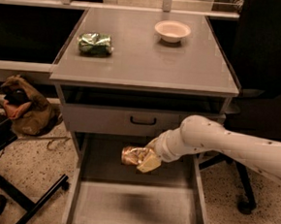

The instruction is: Pick orange can from middle drawer and place on counter

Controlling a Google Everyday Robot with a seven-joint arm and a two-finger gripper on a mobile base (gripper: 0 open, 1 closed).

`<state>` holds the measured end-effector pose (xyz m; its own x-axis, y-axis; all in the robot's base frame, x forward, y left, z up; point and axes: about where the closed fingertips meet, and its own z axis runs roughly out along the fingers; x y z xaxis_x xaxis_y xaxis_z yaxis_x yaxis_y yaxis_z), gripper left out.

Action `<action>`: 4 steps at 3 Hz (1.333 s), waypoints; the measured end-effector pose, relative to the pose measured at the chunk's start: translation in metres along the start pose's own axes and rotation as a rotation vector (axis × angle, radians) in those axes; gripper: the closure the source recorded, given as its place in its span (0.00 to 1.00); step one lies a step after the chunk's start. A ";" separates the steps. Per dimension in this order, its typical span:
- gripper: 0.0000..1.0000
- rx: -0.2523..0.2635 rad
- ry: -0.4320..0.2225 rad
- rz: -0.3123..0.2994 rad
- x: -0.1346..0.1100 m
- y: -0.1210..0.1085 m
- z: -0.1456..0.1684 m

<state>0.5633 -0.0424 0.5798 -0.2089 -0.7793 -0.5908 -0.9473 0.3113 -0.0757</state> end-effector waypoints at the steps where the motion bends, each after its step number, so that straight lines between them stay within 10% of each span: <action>1: 1.00 0.076 -0.008 -0.062 -0.042 -0.013 -0.051; 3: 1.00 0.094 -0.017 -0.065 -0.050 -0.016 -0.063; 4: 1.00 0.147 -0.064 -0.074 -0.087 -0.030 -0.117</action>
Offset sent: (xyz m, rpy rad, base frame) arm 0.0076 0.0006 0.0538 -0.0181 -0.0750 0.0035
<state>0.5817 -0.0477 0.7271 -0.1195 -0.7679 -0.6293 -0.9129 0.3341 -0.2344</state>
